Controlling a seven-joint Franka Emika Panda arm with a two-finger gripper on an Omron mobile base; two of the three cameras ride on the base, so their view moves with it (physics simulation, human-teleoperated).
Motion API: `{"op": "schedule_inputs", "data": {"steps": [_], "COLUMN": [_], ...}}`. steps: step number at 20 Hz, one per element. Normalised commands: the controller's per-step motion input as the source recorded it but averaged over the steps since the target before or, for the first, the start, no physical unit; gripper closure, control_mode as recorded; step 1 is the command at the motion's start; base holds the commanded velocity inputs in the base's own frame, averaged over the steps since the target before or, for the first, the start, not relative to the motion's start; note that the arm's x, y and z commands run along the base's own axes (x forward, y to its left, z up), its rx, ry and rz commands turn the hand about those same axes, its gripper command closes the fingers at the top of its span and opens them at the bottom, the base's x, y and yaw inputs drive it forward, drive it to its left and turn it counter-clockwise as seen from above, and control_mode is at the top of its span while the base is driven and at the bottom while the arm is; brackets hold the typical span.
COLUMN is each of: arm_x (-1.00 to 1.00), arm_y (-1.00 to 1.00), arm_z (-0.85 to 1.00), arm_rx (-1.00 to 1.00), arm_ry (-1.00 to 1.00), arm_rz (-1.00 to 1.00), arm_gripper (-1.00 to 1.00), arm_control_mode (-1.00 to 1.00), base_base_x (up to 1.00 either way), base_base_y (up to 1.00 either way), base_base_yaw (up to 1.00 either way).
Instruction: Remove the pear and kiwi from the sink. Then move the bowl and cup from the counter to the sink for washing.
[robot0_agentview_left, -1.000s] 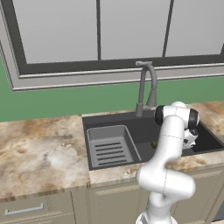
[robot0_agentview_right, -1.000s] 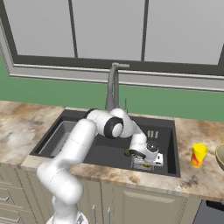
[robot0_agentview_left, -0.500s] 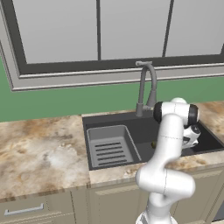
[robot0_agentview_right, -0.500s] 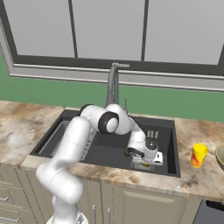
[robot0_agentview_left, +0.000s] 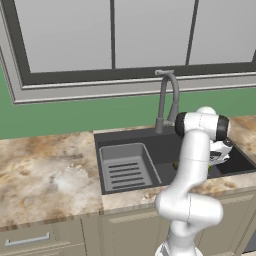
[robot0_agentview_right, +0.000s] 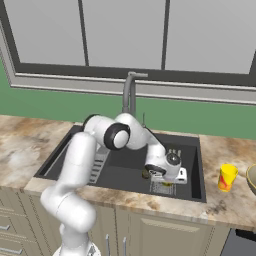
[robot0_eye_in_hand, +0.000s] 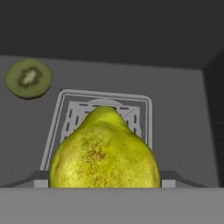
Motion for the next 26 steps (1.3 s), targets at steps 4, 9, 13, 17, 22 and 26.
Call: {"op": "schedule_inputs", "data": {"steps": [4, 9, 13, 17, 22, 26], "arm_x": [-0.12, -0.10, -0.13, -0.16, -0.23, -0.28], "arm_y": [-0.03, -0.01, 0.00, 0.00, 0.00, -0.01], "arm_z": [0.46, 0.53, 0.55, 0.54, 0.53, 0.52], "arm_rx": [0.00, 0.00, 0.00, 0.00, 0.00, 0.01], "arm_ry": [0.03, 0.03, 0.03, 0.05, 0.03, 0.01], "arm_rz": [0.03, 0.05, 0.06, 0.05, 0.05, 0.07], "arm_gripper": [1.00, 1.00, 1.00, 1.00, 1.00, 1.00], "arm_control_mode": [-1.00, -1.00, -1.00, -1.00, -1.00, -1.00], "base_base_x": [0.00, 0.00, 0.00, 0.00, 0.00, 0.00], "base_base_y": [0.00, 0.00, 0.00, 0.00, 0.00, 0.00], "base_base_yaw": [0.00, 0.00, 0.00, 0.00, 0.00, 0.00]}}
